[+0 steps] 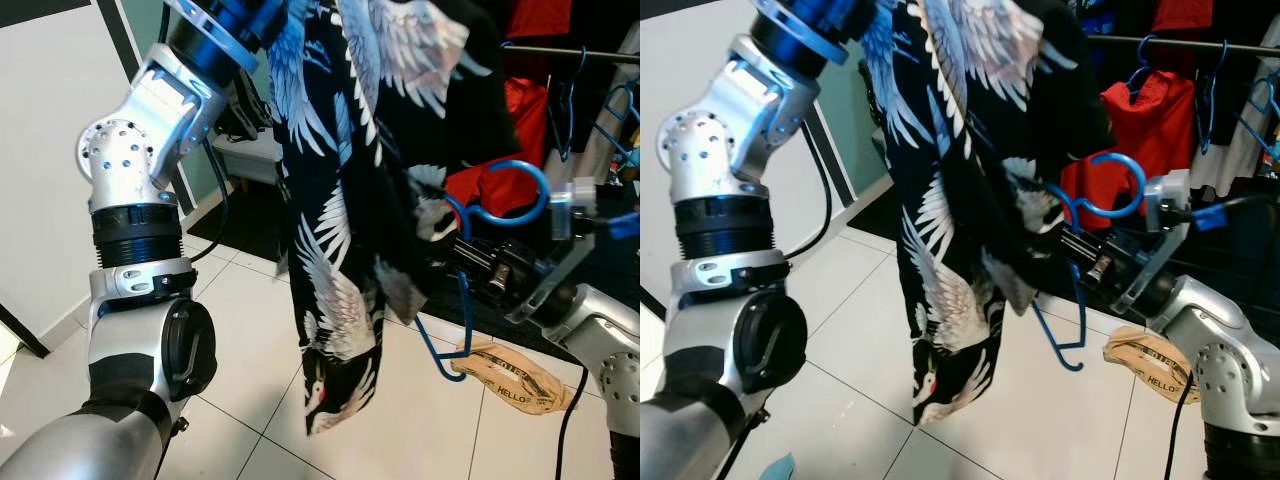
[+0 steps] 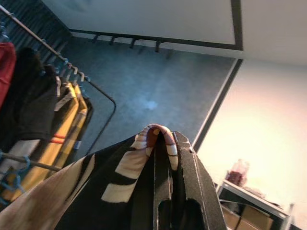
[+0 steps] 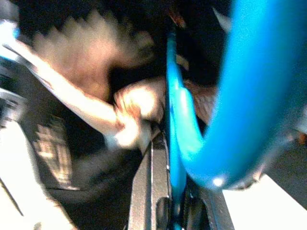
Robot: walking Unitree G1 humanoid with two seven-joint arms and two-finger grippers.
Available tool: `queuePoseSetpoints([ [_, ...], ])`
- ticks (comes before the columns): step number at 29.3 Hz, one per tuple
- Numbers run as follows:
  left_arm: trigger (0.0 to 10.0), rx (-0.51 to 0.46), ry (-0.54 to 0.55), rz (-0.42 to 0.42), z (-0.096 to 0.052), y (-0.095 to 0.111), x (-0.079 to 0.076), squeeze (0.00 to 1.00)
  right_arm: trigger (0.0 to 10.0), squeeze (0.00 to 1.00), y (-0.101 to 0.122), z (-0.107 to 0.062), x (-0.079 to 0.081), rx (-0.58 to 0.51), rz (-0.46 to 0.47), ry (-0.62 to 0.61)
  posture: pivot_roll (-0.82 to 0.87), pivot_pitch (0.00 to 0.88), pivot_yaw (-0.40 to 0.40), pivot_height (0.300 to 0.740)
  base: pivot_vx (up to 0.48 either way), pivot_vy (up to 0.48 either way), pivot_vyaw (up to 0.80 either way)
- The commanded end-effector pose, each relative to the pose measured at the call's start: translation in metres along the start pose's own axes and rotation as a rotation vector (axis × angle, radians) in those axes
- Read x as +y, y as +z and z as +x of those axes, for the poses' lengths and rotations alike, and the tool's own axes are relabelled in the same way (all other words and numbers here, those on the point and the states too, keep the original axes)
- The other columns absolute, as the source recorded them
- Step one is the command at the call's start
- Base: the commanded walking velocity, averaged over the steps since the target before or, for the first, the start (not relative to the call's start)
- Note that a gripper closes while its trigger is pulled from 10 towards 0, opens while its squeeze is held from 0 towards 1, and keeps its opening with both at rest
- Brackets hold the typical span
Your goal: Hang hanger
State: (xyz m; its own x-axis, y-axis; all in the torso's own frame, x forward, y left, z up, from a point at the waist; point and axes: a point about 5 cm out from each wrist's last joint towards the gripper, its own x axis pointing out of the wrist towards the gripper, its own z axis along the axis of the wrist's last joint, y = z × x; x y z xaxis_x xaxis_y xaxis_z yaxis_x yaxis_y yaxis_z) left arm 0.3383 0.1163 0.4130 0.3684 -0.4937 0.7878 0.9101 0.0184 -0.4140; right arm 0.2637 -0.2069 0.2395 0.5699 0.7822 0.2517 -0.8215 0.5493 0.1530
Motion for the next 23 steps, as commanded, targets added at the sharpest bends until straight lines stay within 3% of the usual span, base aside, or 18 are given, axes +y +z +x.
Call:
queuePoseSetpoints([
  [1, 0.0, -0.065, 0.111, 0.051, -0.013, 0.014, 0.016, 0.0, 10.0, 0.0, 0.007, -0.002, 0.008, -0.062, 0.014, 0.06, -0.03, 0.025, 0.102, 0.74, 0.0, 0.0, 0.0],
  [14, 0.0, -0.202, 0.281, 0.18, -0.042, 0.058, 0.032, 0.0, 10.0, 0.0, 0.019, -0.012, 0.004, -0.149, 0.014, 0.036, -0.02, 0.026, 0.101, 0.74, 0.0, 0.0, 0.0],
  [21, 0.0, -0.188, 0.303, 0.169, -0.049, 0.055, 0.036, 0.0, 10.0, 0.0, 0.022, -0.012, 0.004, -0.166, 0.014, 0.041, -0.02, 0.024, 0.097, 0.74, 0.0, 0.0, 0.0],
  [23, 0.0, -0.137, 0.31, 0.129, -0.051, 0.036, 0.043, 0.0, 10.0, 0.0, 0.024, -0.011, 0.005, -0.176, 0.022, 0.061, -0.03, 0.019, 0.096, 0.74, 0.0, 0.0, 0.0],
])
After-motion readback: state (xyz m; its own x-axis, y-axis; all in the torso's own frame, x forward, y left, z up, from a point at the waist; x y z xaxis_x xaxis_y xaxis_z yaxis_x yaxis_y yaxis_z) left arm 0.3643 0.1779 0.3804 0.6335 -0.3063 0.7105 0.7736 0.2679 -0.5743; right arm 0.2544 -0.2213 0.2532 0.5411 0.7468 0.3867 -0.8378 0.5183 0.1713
